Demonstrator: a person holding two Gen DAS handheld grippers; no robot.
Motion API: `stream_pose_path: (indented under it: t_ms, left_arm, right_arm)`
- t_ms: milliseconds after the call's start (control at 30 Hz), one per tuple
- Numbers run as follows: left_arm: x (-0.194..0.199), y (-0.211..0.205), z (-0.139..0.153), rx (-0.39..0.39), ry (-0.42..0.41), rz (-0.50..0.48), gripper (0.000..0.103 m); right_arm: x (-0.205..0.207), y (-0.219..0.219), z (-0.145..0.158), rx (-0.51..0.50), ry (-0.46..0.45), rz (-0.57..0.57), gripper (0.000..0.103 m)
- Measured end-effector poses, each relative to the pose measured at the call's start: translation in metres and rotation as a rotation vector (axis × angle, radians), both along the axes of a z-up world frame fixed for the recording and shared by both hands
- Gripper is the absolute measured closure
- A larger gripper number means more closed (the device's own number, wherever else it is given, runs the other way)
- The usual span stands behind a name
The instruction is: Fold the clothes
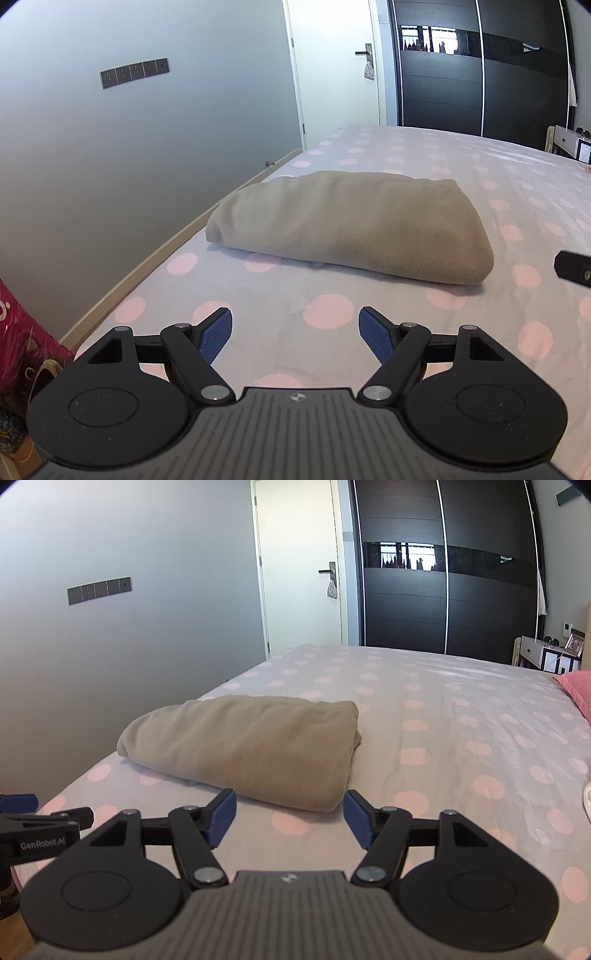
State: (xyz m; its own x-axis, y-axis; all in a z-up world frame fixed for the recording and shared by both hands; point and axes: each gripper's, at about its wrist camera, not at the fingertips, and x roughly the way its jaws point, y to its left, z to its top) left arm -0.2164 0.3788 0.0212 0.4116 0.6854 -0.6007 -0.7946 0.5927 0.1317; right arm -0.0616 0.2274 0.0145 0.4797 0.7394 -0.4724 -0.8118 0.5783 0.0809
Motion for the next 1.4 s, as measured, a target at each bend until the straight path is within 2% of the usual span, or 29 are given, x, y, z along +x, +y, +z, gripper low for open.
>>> stream_pose_path:
  t_ms: [367, 500, 867, 1400]
  left_arm:
    - [0.002, -0.005, 0.006, -0.036, -0.025, 0.010, 0.028]
    - [0.003, -0.007, 0.008, -0.026, -0.025, 0.010, 0.028]
    - [0.010, -0.011, 0.001, -0.036, 0.009, 0.003, 0.028]
    - [0.009, -0.015, -0.001, -0.046, 0.015, 0.002, 0.028]
  right_arm:
    - [0.001, -0.002, -0.007, -0.012, 0.006, 0.000, 0.030]
    - [0.001, -0.003, -0.008, -0.006, 0.003, 0.001, 0.029]
    - [0.001, -0.003, -0.013, -0.008, 0.002, 0.005, 0.027]
    - [-0.006, 0.001, -0.016, -0.018, -0.011, 0.030, 0.027]
